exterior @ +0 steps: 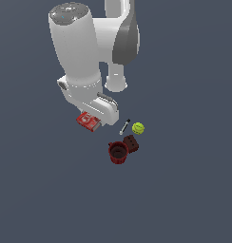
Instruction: Pick up a designated object from a clutter of objects.
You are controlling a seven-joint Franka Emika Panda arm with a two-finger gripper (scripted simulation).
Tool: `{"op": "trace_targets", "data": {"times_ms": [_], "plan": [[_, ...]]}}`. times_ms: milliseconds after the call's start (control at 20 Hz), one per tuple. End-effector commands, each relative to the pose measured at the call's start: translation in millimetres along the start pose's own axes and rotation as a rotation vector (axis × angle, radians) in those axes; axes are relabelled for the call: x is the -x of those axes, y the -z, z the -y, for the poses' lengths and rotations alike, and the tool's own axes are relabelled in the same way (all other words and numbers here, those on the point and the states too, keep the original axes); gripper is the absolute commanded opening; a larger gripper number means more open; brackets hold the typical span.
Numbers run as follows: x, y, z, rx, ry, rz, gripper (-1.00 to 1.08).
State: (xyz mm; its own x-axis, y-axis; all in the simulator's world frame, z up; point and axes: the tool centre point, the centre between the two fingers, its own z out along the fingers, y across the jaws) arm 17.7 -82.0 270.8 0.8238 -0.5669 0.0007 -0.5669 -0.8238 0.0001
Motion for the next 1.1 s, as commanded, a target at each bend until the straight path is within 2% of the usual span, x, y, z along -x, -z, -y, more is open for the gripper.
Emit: {"op": "trace_targets", "data": {"times_ms": [0, 550, 1050], "plan": [[14, 25, 6, 0.002, -0.001, 0.0, -1.0], [57, 110, 29, 0.002, 0.0, 0.0, -1.0], [68, 134, 37, 0.0, 0.0, 0.001, -1.0]]}}
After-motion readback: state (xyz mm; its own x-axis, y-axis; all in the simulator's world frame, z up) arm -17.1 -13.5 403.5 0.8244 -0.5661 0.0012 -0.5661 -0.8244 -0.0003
